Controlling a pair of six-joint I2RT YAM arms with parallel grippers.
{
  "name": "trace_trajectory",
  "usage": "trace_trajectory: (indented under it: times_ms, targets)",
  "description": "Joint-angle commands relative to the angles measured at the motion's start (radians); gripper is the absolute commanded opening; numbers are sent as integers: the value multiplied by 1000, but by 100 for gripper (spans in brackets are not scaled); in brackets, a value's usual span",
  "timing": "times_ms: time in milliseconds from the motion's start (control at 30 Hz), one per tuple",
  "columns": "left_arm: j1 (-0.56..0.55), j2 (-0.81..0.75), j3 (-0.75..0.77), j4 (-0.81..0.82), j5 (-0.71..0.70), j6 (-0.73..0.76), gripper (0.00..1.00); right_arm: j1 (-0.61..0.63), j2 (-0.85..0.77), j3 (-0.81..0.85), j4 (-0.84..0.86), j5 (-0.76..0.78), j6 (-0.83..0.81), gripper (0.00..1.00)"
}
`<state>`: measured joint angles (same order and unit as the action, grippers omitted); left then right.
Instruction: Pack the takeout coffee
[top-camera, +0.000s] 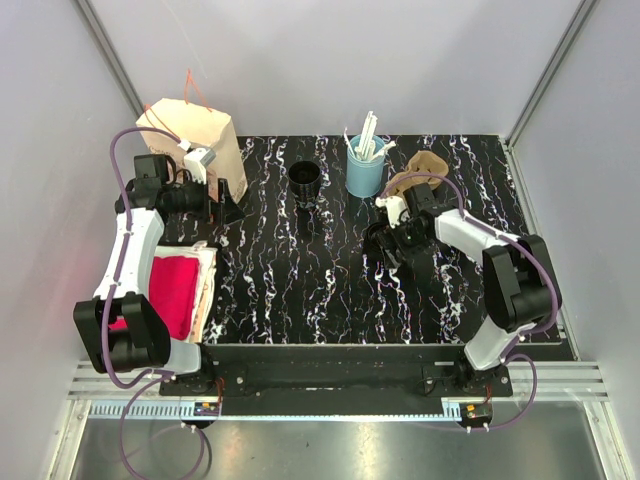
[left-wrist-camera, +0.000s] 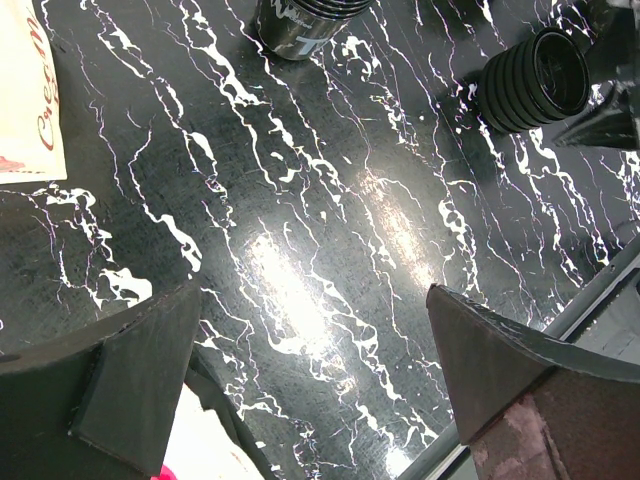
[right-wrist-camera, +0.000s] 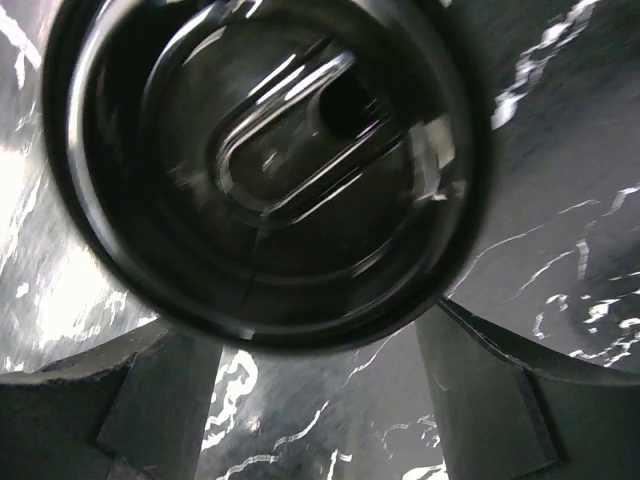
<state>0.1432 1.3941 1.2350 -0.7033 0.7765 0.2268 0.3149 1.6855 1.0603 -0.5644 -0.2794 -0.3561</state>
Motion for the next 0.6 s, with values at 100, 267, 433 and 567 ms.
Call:
trace_trajectory:
  times_ms: [100, 267, 433, 567]
  targets:
    - [6, -3, -2, 42, 0, -10, 99, 18, 22, 1, 171, 97, 86, 80]
    - [7, -6, -3, 42, -6, -7, 99, 18, 54, 24, 230, 91, 88, 79]
    - [6, 2, -2, 44, -6, -7, 99, 23, 120, 73, 264, 101, 91, 76]
    - [4, 6, -2, 44, -9, -7, 99, 27, 144, 93, 337, 141, 92, 75]
